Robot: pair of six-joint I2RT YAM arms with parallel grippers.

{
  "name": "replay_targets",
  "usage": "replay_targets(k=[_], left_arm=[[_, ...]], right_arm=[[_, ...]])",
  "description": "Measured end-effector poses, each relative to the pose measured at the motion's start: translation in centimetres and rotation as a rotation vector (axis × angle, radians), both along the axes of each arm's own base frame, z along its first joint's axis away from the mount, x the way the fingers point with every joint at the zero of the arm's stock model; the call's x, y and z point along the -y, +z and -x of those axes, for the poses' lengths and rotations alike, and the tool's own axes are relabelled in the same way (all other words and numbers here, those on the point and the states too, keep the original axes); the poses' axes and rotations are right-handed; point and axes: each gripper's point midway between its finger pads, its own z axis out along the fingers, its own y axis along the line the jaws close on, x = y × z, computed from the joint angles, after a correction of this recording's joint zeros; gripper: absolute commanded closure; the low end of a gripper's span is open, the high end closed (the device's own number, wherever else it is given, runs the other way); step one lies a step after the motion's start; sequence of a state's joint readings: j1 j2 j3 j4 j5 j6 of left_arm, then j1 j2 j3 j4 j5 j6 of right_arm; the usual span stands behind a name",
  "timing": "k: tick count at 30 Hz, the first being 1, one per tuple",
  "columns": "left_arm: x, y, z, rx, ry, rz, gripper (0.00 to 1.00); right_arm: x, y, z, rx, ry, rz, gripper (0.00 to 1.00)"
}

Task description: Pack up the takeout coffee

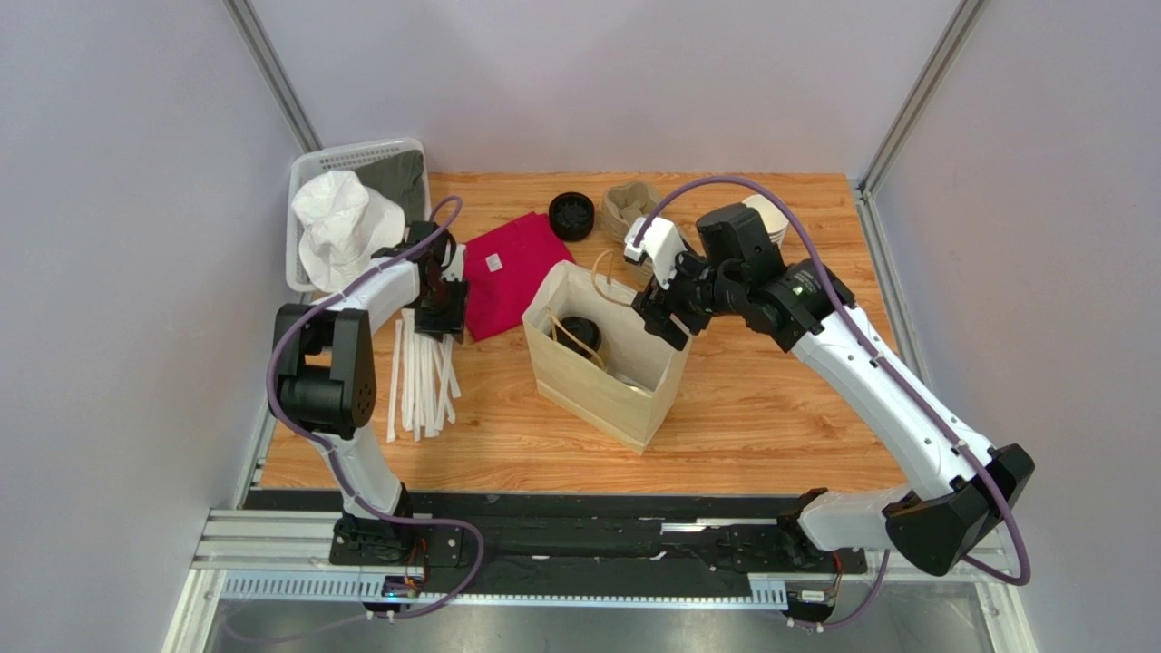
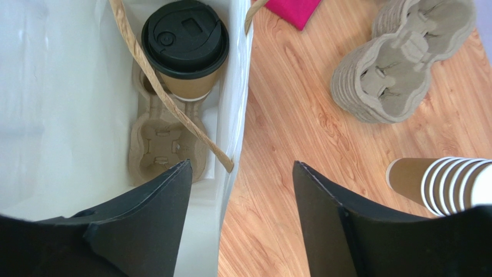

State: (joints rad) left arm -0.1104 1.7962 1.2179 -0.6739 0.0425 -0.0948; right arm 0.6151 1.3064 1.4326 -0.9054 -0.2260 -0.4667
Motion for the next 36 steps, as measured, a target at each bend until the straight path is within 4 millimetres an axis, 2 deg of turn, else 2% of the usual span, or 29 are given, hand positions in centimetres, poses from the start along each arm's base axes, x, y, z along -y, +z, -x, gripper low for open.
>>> replay_targets(k=[6, 9, 15, 16, 19, 21, 24, 28, 29, 30, 31, 33, 34, 36], left_arm=[[0.0, -0.8, -0.9, -0.001, -0.007, -0.004, 0.56], [-0.1, -1.4, -0.9, -0.021, -0.007, -0.013, 0.65], [-0.3, -1.8, -0.7, -0.039, -0.003, -0.021, 0.99], [-0.3, -1.7, -0.7, -0.041, -0.005, -0.021, 1.0], [-0.3, -0.4, -0.1, -0.041, -0.005, -0.013, 1.0], [0.0, 1.9, 0.1, -0.023, -0.009, 0.006, 1.0], [0.7, 7.7, -0.4, 0.084, -0.021, 0.051, 1.0], [2.5, 18.8, -1.7, 0.336, -0.059, 0.168, 1.0], [3.3, 22.7, -2.1, 0.441, -0.081, 0.218, 1.0], [5.1, 32.3, -2.0, 0.728, -0.145, 0.34, 1.0], [5.3, 33.5, -1.7, 0.761, -0.154, 0.353, 1.0], [6.6, 38.5, -0.5, 0.911, -0.196, 0.448, 1.0], [7.3, 41.0, 0.2, 0.984, -0.219, 0.51, 1.0], [8.6, 44.6, 1.3, 1.077, -0.264, 0.611, 1.0]], right_arm=[[-0.2, 2.0, -0.2, 0.033, -0.001, -0.026, 0.21], [-0.3, 2.9, -0.2, 0.047, -0.001, -0.036, 0.18], [-0.3, 4.6, -0.3, 0.077, -0.005, -0.055, 0.16], [-0.3, 5.0, -0.3, 0.083, -0.006, -0.058, 0.16], [-0.2, 5.9, -0.4, 0.1, -0.012, -0.065, 0.14], [-0.1, 6.4, -0.3, 0.107, -0.014, -0.068, 0.11], [0.1, 7.2, -0.3, 0.119, -0.022, -0.07, 0.04], [0.5, 7.7, -0.4, 0.131, -0.041, -0.065, 0.02], [0.6, 7.8, -0.4, 0.135, -0.045, -0.066, 0.02], [0.7, 8.9, -0.6, 0.155, -0.06, -0.08, 0.02], [0.7, 8.9, -0.6, 0.155, -0.06, -0.08, 0.03], [0.5, 10.2, -0.5, 0.161, -0.067, -0.116, 0.04], [0.2, 11.3, -0.5, 0.174, -0.068, -0.146, 0.05], [-0.4, 14.0, -0.6, 0.213, -0.064, -0.217, 0.06]])
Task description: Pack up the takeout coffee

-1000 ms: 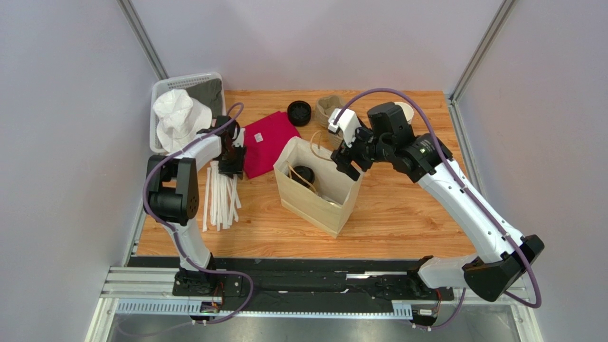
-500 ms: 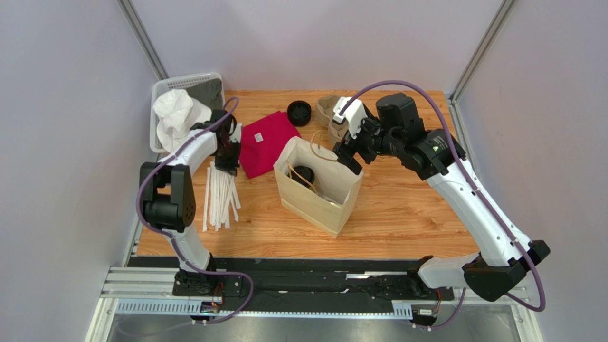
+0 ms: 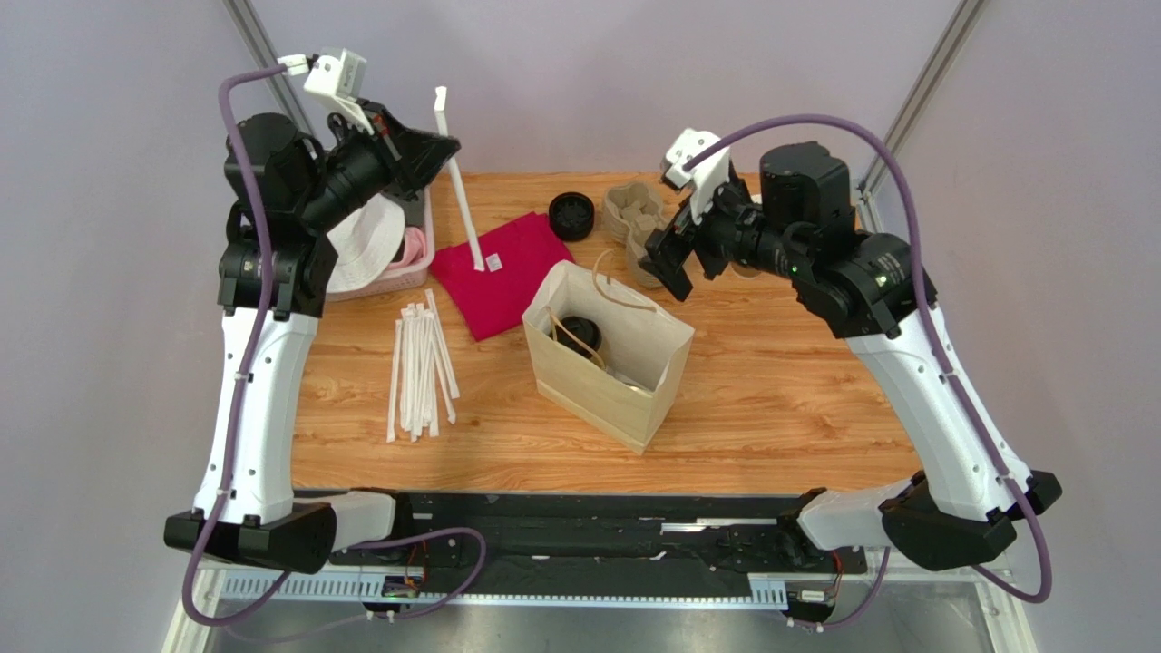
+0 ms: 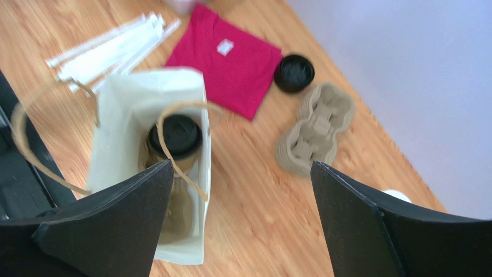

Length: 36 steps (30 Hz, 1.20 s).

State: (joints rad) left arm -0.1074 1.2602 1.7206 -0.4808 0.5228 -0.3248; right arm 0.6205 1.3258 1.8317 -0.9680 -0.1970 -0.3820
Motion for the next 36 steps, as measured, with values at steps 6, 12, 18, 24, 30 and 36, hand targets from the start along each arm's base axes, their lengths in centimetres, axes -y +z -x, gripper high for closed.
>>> replay_targets(k=[6, 12, 18, 24, 30, 36], left_arm=[[4.8, 2.7, 1.3, 0.106, -0.164, 0.172, 1.0], [9.1, 2.5, 2.7, 0.13, -0.294, 0.241, 1.0], [10.8, 3.1, 5.7, 0.217, -0.379, 0.238, 1.0], [11.2, 4.1, 8.0, 0.295, -0.416, 0.223, 1.0], [11.5, 4.5, 8.9, 0.325, -0.43, 0.214, 1.0], [12.0, 4.4, 9.3, 0.33, -0.44, 0.21, 1.0]], right_arm=[[-1.9, 6.7, 0.4, 0.091, 0.049, -0.191, 0.21], [-6.0, 9.3, 0.7, 0.076, 0.153, -0.337, 0.28], [-9.5, 11.9, -0.6, 0.047, 0.187, -0.486, 0.36], [-10.8, 14.4, -0.6, 0.054, 0.213, -0.588, 0.38], [-12.1, 16.3, 1.1, 0.08, 0.278, -0.629, 0.41], [-12.6, 16.4, 1.7, 0.094, 0.299, -0.621, 0.46]])
